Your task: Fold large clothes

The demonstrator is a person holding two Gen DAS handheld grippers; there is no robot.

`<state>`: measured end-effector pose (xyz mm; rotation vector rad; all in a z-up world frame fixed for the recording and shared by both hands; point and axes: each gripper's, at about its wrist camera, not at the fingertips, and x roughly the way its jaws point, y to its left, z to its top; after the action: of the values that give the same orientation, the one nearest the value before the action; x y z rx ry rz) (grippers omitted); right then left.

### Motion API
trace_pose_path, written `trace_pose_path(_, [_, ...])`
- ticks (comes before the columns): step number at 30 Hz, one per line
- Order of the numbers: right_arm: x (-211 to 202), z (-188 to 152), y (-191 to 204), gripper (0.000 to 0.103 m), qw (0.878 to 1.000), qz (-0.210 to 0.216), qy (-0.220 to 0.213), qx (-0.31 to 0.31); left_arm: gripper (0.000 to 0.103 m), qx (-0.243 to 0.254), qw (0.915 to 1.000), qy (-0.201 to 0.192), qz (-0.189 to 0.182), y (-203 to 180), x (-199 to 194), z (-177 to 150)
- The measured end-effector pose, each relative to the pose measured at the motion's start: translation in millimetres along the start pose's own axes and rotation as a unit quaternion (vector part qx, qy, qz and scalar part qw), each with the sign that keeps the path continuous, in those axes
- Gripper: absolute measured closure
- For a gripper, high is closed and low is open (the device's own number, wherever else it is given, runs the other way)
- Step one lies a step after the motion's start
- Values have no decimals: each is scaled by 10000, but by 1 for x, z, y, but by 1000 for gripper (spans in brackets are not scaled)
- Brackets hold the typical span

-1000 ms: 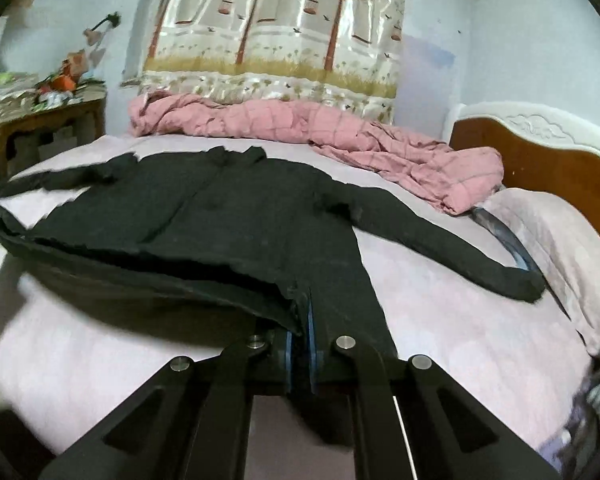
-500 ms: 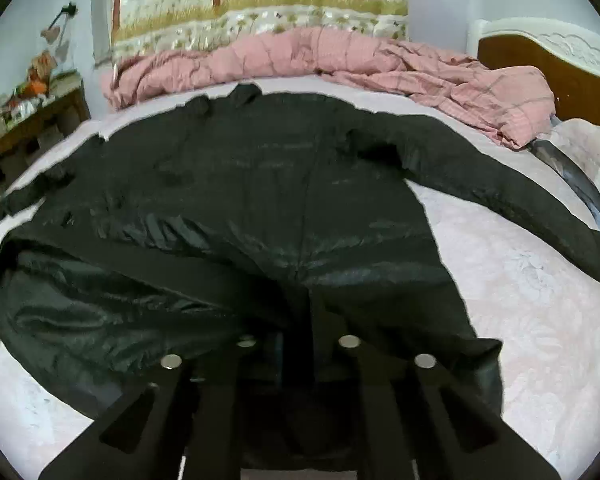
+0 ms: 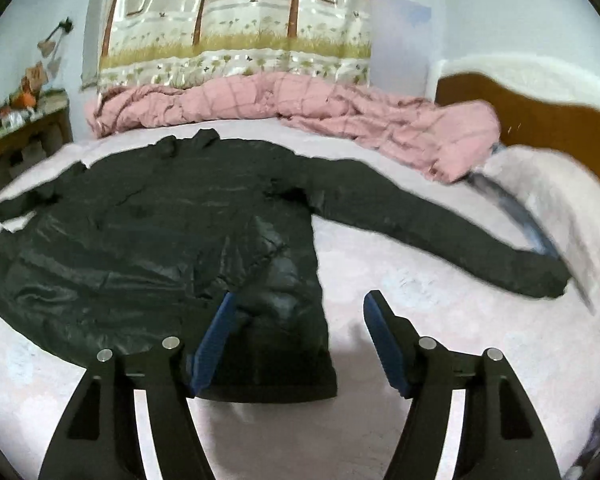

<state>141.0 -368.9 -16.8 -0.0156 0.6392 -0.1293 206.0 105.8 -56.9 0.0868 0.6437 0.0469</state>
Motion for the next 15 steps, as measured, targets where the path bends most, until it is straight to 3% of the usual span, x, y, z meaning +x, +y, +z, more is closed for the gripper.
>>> trace_pose_path(3, [18,1,-6,34,9984,462,180,273,5,-371,9988,280,-179,15,17,3])
trace_pose_path(5, [40,0,-7,40,9963,532,469,488,27,-482,9974,494,-219,22,30,1])
trace_pose_path(6, [48,-1,-8,66,9955,482,583,566,72,-522,9962,595,-354,24,36,-1])
trace_pose_path(7, [57,-2,-9,97,9944,485,694,630,101,-554,9938,759,-599,25,43,-3])
trace_pose_path(9, [65,-7,-10,98,9931,514,775,708,102,-559,9921,806,-787,25,47,-8])
trace_pose_path(13, [59,-12,-9,99,9953,45,594,767,102,-481,9973,279,-470,22,24,-11])
trace_pose_path(15, [54,-14,-12,99,9951,61,499,854,102,-425,9984,235,-292,19,22,-12])
